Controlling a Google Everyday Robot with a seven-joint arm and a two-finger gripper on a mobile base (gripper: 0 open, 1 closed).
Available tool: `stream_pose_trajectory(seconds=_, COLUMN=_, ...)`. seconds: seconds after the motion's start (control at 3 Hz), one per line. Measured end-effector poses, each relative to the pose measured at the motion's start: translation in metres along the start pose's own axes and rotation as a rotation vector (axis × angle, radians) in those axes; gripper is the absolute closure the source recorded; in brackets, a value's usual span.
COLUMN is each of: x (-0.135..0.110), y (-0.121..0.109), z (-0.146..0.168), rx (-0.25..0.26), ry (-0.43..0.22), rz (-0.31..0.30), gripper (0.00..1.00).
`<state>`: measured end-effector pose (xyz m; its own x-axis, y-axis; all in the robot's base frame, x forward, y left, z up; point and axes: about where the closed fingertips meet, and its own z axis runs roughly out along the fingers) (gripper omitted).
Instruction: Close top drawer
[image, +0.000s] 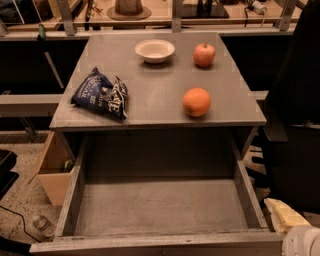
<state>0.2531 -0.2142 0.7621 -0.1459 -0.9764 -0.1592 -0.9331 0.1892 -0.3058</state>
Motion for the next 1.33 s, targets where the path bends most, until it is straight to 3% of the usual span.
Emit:
stream_pose_trajectory(seconds=0.33, x=-0.001, y=-0.002, z=-0.001, rx=0.003, ry=-0.002, rz=-0.001, gripper=0.0)
stream_pose_trajectory(seconds=1.0, x=0.009, y=0.039, z=0.02, rx=-0.052, ry=0.033, rz=-0.034, gripper=0.0)
stream_pose_trajectory(seconds=1.33, x=0.025, y=0.076, z=0.03, rx=-0.09, ry=0.053, rz=-0.036, gripper=0.18)
